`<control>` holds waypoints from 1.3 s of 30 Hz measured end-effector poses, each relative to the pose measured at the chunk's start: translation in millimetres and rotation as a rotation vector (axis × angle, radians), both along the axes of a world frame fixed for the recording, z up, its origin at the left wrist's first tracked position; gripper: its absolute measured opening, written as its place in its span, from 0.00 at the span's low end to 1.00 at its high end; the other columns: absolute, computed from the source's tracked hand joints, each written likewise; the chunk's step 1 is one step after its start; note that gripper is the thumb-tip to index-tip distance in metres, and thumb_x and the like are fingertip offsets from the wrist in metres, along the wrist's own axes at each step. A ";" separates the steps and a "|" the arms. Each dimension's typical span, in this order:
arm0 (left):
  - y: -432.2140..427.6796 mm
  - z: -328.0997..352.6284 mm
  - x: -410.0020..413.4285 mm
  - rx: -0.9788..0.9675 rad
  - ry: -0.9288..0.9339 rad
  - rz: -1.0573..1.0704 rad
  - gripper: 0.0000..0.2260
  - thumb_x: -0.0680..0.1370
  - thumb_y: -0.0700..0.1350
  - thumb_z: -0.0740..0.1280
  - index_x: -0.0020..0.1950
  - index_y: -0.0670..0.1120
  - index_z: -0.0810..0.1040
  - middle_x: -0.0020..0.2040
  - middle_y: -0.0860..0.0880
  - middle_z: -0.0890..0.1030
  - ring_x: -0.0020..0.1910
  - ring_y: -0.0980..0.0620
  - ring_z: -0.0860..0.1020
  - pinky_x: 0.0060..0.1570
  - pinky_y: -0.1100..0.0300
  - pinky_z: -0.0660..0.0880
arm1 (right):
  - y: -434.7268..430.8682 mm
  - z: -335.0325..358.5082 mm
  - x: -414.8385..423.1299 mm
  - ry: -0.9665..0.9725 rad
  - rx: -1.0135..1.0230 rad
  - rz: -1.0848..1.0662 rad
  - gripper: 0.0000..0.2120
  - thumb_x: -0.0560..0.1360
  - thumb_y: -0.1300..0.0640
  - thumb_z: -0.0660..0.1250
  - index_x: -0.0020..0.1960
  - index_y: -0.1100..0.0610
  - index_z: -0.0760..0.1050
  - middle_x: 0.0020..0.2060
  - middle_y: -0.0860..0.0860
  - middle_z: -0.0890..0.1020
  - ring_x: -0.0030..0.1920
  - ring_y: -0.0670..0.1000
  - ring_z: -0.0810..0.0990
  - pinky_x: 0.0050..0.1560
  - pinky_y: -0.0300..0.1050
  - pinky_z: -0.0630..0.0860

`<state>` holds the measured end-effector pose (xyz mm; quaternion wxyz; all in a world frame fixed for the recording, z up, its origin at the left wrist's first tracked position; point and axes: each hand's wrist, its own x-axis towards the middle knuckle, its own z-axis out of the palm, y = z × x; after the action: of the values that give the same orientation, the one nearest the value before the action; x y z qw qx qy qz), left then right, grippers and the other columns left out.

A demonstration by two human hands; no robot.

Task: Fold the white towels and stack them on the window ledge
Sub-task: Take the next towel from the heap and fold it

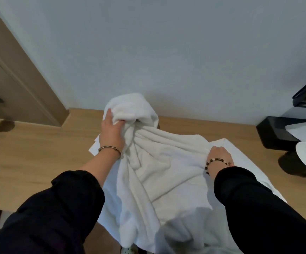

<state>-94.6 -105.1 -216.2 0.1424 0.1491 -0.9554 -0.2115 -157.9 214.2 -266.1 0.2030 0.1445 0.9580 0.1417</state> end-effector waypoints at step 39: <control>-112.0 -21.8 174.9 0.882 -0.705 0.628 0.21 0.75 0.45 0.66 0.65 0.43 0.63 0.59 0.40 0.68 0.53 0.39 0.73 0.48 0.49 0.78 | -226.1 52.8 27.1 -0.182 -0.814 0.504 0.16 0.79 0.51 0.58 0.63 0.59 0.69 0.66 0.58 0.71 0.64 0.58 0.71 0.60 0.48 0.69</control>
<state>80.3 -217.1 -238.0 -0.1996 0.5267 -0.6790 -0.4709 -130.8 -11.9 -213.3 0.2856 -0.1961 0.9191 -0.1877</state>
